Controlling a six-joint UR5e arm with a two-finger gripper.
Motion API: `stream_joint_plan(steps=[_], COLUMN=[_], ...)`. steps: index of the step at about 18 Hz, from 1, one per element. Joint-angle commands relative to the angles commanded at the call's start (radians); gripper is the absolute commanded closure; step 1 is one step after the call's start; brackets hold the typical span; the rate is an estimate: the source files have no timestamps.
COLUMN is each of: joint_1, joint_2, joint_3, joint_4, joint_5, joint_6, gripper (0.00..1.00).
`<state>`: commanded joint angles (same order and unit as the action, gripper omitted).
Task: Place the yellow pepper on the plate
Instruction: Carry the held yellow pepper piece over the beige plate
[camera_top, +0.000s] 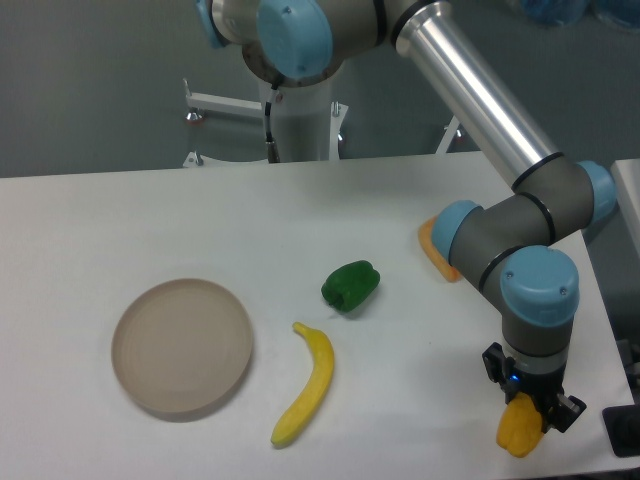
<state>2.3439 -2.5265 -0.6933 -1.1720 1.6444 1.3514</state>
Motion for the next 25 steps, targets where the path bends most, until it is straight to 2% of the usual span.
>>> stream_joint_plan(steps=[6, 12, 14, 17, 21, 23, 25], joint_1=[-0.002, -0.027, -0.047, -0.084, -0.135, -0.169, -0.195], joint_2=[0.023, 0.167, 0.233, 0.296, 0.376, 0.394, 0.403], joint_3=[-0.018, -0.201, -0.268, -0.307, -0.376, -0.383, -0.387], joint_4=[-0.006, -0.017, -0.053, -0.144, -0.152, -0.15, -0.15], joint_5=[0.0, -0.002, -0.003, -0.046, -0.205, -0.215, -0.227], joint_6=[-0.021, -0.084, -0.164, -0.36, -0.628, -0.699, -0.715], gripper=[0.45, 0.45, 0.45, 0.46, 0.48, 0.48, 0.48])
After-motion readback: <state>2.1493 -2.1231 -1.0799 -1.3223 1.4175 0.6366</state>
